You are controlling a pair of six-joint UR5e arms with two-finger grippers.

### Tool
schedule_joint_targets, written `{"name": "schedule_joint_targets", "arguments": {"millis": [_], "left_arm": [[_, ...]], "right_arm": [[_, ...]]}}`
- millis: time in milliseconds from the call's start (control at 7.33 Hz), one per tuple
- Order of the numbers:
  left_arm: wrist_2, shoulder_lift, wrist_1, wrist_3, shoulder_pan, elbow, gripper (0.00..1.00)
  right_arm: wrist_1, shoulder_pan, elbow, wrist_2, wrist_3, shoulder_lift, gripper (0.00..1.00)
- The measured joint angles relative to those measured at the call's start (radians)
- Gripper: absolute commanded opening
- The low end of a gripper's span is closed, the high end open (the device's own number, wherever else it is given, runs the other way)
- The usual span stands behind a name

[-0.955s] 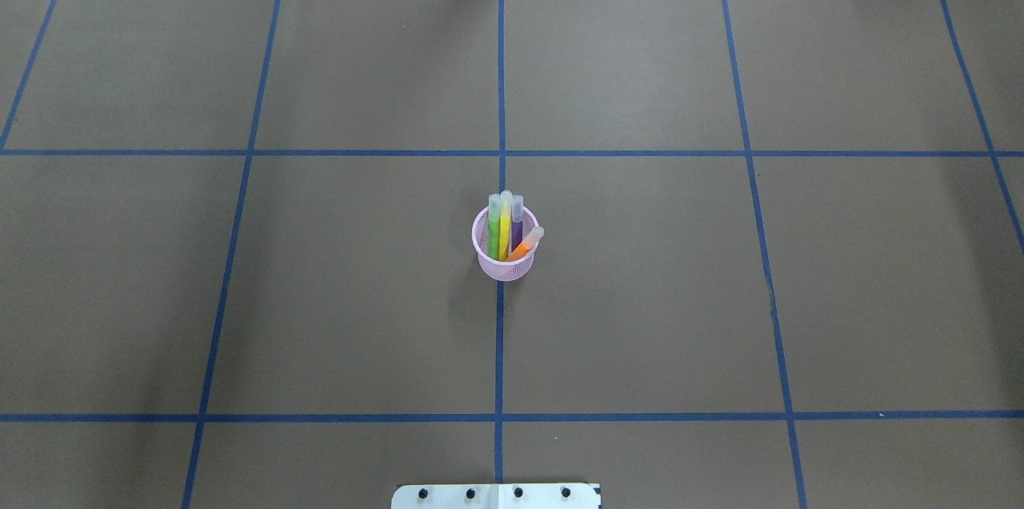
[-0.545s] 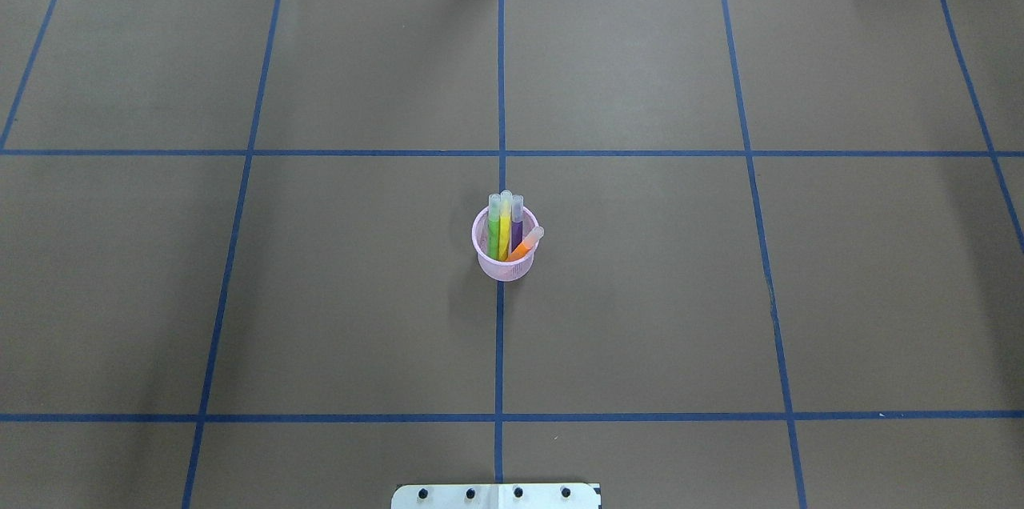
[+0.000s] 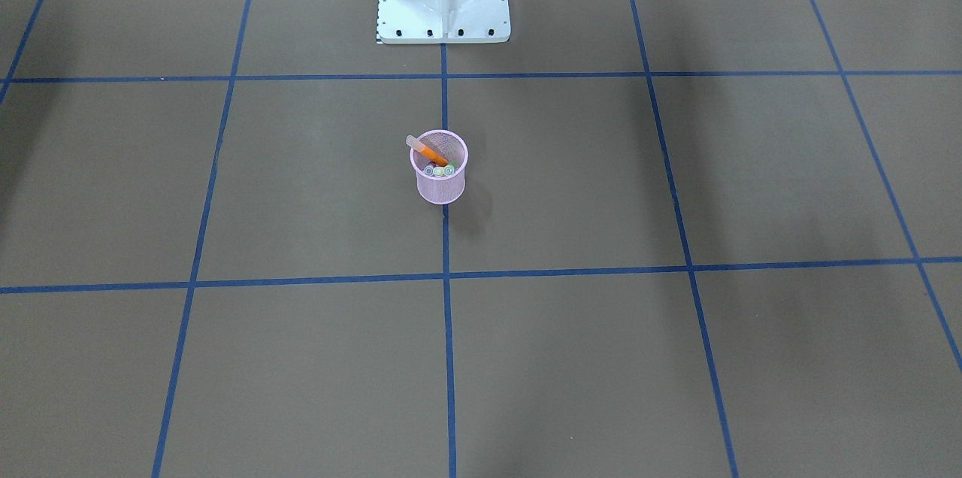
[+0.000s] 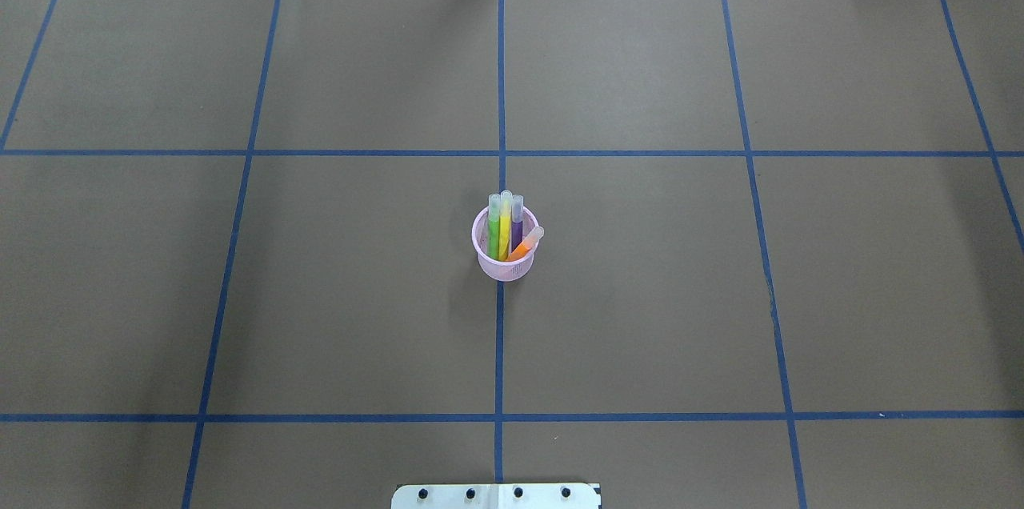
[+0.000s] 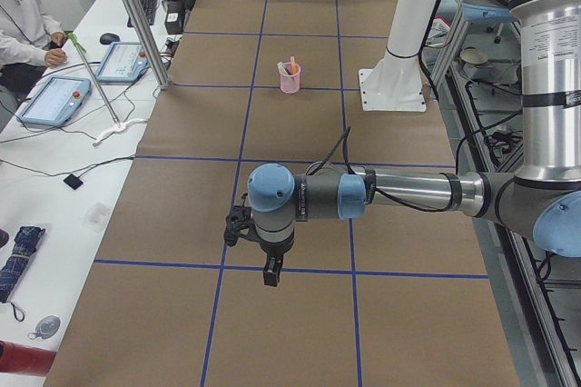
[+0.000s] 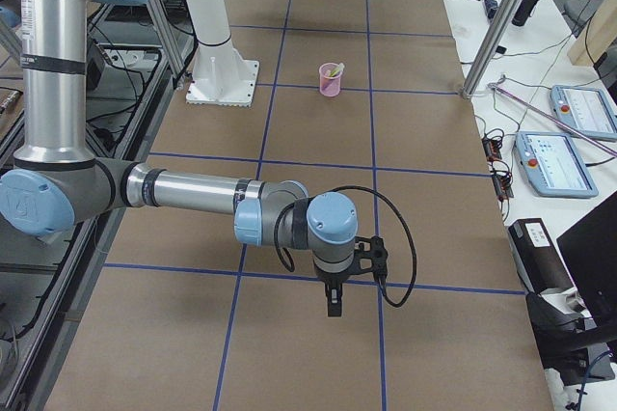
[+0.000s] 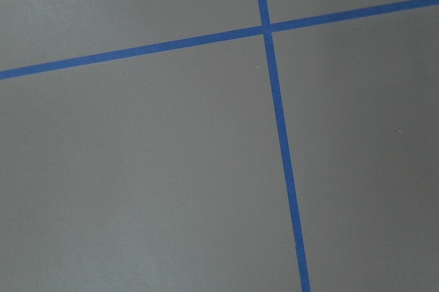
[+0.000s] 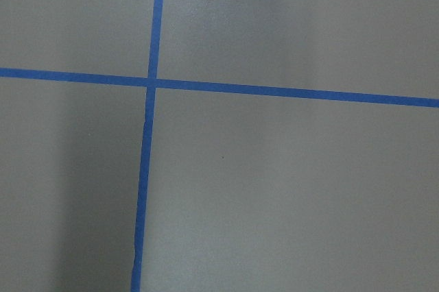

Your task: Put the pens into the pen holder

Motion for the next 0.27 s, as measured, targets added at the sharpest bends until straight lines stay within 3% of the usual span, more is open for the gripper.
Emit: {"name": "schedule_joint_targets", "arguments": {"millis": [273], "left_arm": [[0.000,0.022,0.000,-0.002,0.000,-0.026,1.00]], "right_arm": [[-0.001,0.000,0.000,0.004,0.000,-0.003,1.00]]}}
